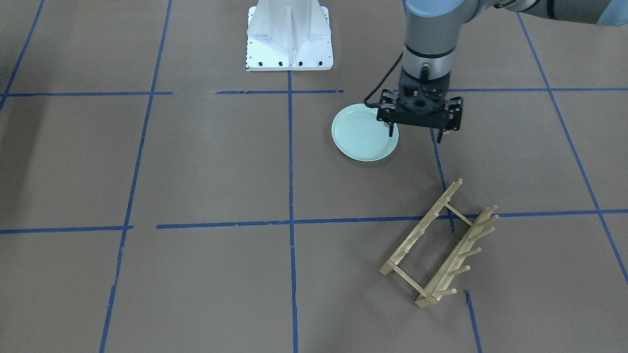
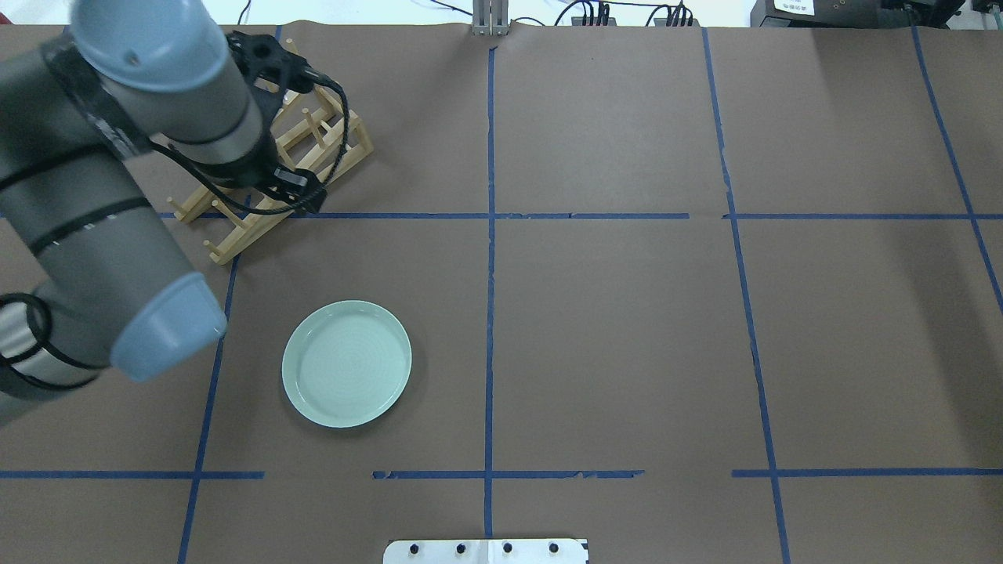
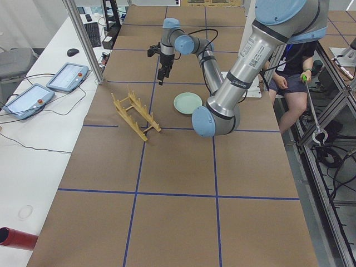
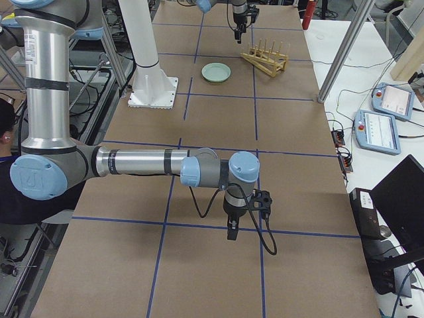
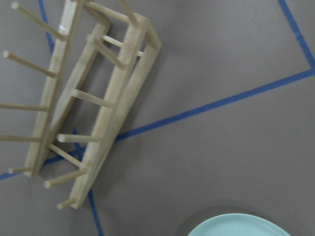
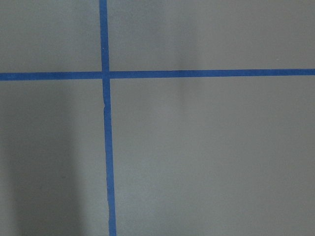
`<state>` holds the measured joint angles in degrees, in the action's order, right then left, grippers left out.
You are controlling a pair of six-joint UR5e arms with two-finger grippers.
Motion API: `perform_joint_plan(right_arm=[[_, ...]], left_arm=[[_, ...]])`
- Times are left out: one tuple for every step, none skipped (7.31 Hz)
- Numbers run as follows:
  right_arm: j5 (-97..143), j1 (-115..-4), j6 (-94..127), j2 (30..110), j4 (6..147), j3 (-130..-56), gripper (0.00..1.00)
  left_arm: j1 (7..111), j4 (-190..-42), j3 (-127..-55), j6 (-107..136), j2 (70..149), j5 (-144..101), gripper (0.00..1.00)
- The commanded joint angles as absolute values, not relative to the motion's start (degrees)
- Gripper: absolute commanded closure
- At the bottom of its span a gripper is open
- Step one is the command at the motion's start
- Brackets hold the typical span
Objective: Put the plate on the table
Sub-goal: 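Open the left gripper and draw it back past the rack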
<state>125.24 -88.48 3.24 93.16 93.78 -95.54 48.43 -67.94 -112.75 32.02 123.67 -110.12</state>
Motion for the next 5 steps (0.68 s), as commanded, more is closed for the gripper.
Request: perform_joint_plan(right_arm=[[125.24, -88.42, 3.25, 93.16, 93.78, -95.54, 0.0], [125.24, -88.5, 3.16, 93.16, 93.78, -95.54, 0.0], [125.24, -88.42, 3.25, 93.16, 93.78, -95.54, 0.0], [125.24, -88.5, 3.25, 93.16, 93.78, -95.54, 0.0], [125.24, -88.51, 3.25, 93.16, 93.78, -95.54, 0.0]], left_arm=[[64.0, -69.96, -112.77, 17.45, 117.01, -122.72, 0.0], [70.08, -71.01, -112.5, 7.66, 112.11, -125.39, 0.0], [76.49, -71.8, -111.54, -0.88, 107.54, -128.38, 0.0], [82.21, -73.46, -110.84, -8.1, 103.23, -128.67, 0.0], [85.92, -78.61, -107.61, -10.26, 99.88, -129.98, 0.0]])
